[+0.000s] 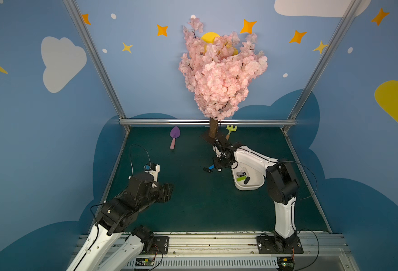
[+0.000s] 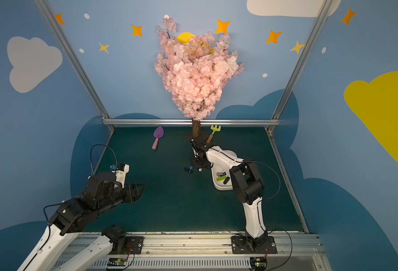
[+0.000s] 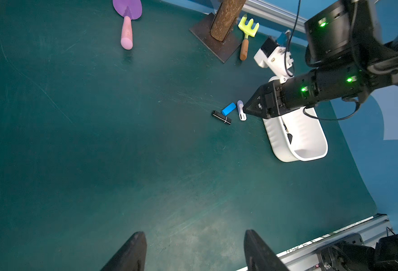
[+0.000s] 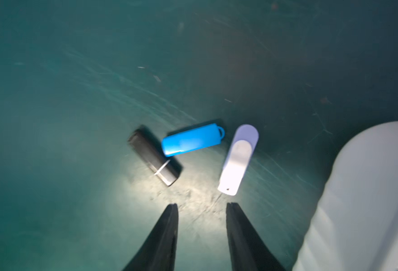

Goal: Put the usb flash drive into the storage box
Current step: Pick up the USB flash from the center of the board.

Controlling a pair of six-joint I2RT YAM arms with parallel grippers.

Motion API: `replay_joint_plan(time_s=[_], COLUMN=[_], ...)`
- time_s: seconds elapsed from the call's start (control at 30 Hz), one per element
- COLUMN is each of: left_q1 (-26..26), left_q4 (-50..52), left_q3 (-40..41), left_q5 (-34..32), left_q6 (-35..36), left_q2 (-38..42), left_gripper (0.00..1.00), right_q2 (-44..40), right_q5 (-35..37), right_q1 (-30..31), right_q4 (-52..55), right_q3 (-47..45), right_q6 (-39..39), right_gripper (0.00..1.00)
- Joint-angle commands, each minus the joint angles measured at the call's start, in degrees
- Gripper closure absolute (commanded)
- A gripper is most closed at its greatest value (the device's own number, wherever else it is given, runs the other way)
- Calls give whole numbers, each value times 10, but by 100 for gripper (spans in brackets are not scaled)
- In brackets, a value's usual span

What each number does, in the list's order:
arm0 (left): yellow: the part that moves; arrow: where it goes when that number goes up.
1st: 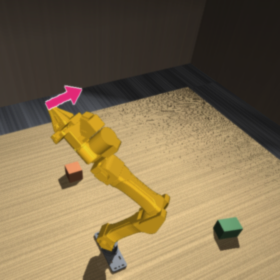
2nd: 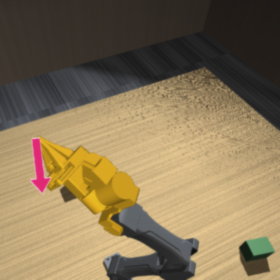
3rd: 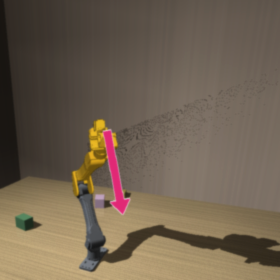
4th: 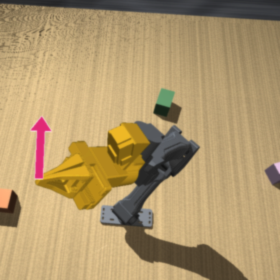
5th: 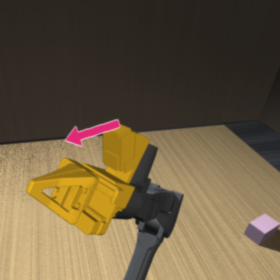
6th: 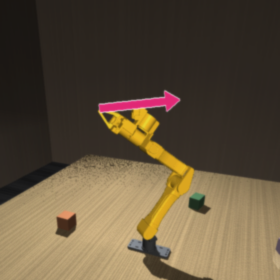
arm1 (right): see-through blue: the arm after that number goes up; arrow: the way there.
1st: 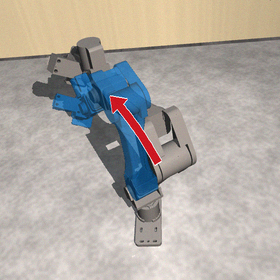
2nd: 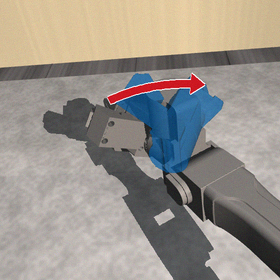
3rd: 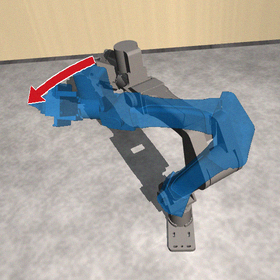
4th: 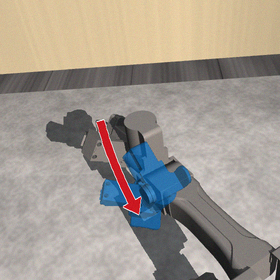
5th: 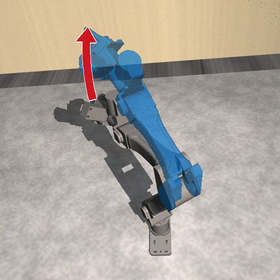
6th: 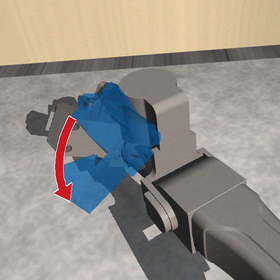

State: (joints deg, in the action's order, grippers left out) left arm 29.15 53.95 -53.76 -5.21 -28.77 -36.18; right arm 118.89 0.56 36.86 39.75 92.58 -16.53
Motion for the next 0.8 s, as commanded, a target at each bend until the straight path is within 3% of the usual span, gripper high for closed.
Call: replay_joint_plan(time_s=[0.0,0.77], left_q1=[2,8], left_q4=[-6,-4], left_q3=[2,3], left_q5=[-10,-23], left_q6=[1,-2], left_q2=[10,5], left_gripper=[30,30], right_q2=[22,102], right_q5=[30,61], right_q1=[-1,-17], right_q4=[53,60], right_q3=[26,85], right_q6=[-12,-4], right_gripper=[58,62])
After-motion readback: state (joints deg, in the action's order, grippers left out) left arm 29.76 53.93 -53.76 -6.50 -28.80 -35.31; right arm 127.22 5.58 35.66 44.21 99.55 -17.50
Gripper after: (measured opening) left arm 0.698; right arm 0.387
